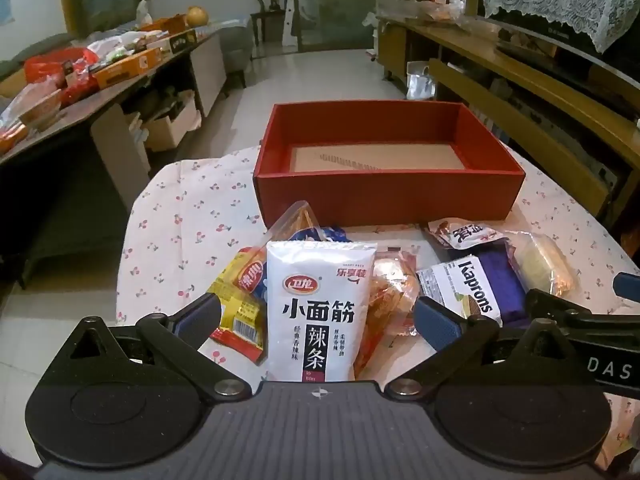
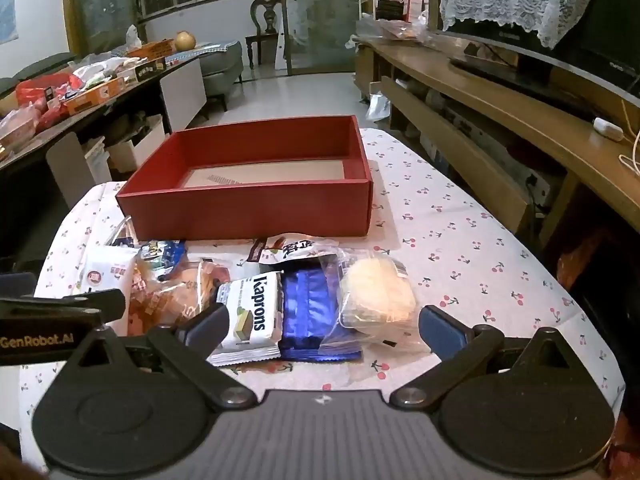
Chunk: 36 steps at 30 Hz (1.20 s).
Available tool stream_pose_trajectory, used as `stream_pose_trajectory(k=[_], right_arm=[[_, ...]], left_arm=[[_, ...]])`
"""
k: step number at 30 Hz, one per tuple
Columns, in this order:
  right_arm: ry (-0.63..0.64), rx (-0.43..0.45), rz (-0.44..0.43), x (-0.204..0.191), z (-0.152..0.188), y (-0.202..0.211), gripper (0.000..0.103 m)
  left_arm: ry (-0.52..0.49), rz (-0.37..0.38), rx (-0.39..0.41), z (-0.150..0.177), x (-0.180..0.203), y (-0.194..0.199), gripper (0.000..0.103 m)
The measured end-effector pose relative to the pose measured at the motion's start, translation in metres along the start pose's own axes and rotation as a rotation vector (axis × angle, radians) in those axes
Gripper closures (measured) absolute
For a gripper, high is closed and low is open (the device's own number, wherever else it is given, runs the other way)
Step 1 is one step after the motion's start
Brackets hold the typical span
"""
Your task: Organize snacks
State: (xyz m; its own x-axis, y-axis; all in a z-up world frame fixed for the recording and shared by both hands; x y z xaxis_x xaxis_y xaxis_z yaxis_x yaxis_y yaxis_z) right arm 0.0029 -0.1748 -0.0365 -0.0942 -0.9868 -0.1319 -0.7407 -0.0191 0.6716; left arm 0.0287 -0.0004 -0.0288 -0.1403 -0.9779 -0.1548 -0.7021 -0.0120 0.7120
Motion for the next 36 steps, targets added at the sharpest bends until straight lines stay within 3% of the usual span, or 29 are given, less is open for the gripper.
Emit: stream_pose_trajectory(k=[36], right_arm=[[0.032, -0.064, 0.013, -0.002, 0.006, -0.009, 0.000]], left_arm=[[0.003, 0.001, -0.080, 0.014, 0.003, -0.015, 0.000]])
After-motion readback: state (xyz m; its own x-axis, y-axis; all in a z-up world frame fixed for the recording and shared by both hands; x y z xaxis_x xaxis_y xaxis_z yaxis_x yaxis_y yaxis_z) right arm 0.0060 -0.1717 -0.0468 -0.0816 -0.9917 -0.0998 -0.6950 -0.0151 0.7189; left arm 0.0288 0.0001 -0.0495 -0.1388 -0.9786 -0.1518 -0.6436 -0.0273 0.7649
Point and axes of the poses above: each gripper's, at about its wrist camera, not at the fingertips, and y roughly against the way its jaws point, x to its right, z to its underside, the point moved 4 cm from there along -y, roughly the way its jaws point, and after that the axes turned 5 degrees about -y, right-handed, at the moved point
